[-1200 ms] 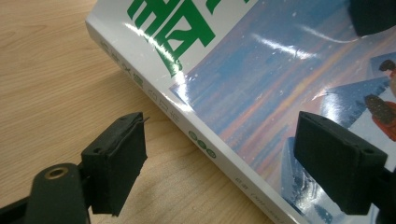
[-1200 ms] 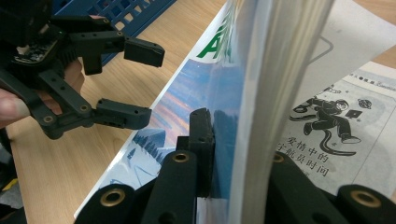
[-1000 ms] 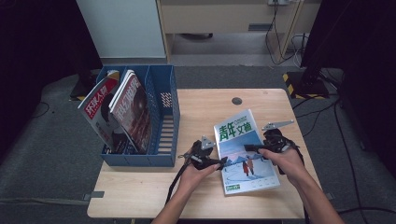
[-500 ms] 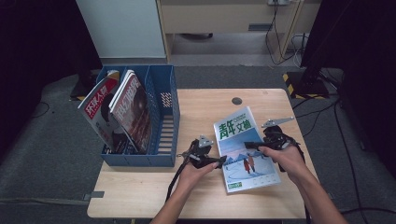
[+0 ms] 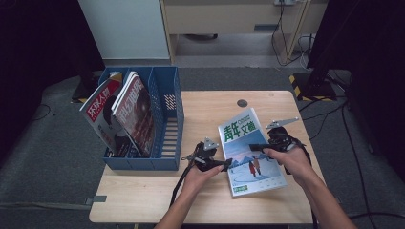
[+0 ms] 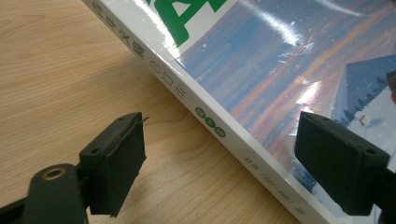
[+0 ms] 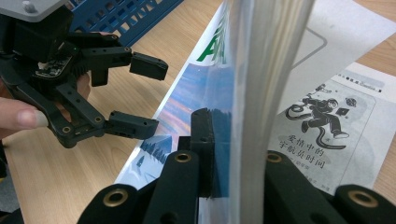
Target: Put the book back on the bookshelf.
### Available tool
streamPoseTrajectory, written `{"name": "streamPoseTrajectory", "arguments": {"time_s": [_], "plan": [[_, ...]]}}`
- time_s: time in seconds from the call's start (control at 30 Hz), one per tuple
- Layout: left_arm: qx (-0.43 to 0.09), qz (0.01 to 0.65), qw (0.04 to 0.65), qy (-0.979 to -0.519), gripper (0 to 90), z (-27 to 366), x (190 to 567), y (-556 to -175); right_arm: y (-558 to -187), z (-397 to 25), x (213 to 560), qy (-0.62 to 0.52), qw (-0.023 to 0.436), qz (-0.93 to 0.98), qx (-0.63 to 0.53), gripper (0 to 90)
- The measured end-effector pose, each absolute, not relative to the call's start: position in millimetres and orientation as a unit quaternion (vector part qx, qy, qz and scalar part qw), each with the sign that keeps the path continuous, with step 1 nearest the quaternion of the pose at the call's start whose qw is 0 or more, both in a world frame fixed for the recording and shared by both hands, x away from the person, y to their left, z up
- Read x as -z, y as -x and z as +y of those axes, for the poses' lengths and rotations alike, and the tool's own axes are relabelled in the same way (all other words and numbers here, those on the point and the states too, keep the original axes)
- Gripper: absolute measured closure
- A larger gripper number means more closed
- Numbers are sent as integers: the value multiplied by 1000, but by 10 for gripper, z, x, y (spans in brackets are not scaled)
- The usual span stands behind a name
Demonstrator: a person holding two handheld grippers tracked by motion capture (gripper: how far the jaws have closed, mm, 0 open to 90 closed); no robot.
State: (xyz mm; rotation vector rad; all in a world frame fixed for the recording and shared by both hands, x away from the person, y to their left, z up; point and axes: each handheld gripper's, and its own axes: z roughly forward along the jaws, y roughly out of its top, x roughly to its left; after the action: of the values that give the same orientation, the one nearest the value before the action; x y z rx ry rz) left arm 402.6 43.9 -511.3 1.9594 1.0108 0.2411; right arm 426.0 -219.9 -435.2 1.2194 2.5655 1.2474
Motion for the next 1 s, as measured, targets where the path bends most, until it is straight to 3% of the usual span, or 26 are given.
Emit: {"name": "streamPoseTrajectory", "arguments": {"time_s": [1.0], "plan": [[-10, 398, 488, -777, 67, 321, 5243, -4208, -4247, -2189, 4221, -381, 30, 828, -410, 836]]}}
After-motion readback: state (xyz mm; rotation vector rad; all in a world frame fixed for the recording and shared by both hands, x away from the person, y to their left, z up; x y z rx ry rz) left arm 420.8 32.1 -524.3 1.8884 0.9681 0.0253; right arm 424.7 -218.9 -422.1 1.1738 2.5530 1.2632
